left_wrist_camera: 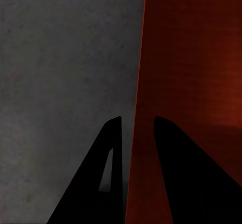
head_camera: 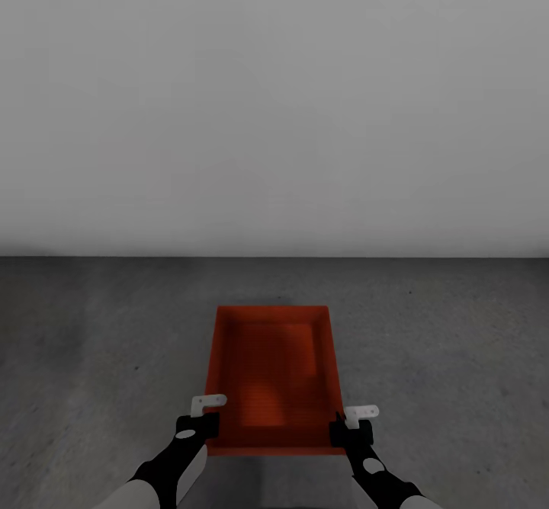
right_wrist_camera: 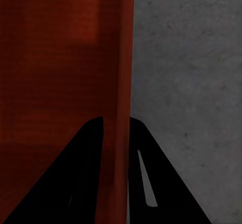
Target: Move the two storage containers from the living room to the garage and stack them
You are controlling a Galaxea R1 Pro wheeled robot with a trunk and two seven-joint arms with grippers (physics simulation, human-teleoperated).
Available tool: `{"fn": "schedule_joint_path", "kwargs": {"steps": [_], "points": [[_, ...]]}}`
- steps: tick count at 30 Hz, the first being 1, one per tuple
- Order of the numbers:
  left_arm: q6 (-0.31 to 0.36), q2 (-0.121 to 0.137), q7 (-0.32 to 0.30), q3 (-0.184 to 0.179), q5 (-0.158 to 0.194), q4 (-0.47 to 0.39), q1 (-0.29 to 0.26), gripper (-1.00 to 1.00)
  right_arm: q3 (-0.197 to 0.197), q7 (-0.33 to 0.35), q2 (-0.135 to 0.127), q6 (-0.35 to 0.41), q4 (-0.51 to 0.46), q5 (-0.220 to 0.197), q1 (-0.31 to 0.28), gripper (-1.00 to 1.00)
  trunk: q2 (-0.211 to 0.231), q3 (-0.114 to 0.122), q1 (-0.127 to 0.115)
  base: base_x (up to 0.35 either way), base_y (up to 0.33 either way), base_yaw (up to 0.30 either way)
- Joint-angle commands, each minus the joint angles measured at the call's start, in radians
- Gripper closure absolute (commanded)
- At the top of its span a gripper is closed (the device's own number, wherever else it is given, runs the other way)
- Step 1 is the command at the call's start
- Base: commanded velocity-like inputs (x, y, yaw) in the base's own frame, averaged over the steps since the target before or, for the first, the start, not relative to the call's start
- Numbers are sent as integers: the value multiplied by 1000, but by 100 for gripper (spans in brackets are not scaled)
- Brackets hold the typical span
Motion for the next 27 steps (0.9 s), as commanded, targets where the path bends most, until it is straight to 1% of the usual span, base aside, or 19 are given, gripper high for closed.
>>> {"fn": "schedule_joint_path", "kwargs": {"steps": [1, 22, 27], "points": [[3, 2, 16, 17, 12, 2, 0, 100, -27, -14, -2, -11, -3, -2, -1, 100, 0, 0, 0, 0, 0, 0], [3, 2, 16, 17, 12, 3, 0, 100, -27, -14, -2, -12, -3, -2, -1, 100, 0, 0, 0, 0, 0, 0], [3, 2, 16, 17, 12, 3, 0, 100, -27, -14, -2, -12, -3, -2, -1, 100, -35, -16, 19, 0, 0, 0]]}}
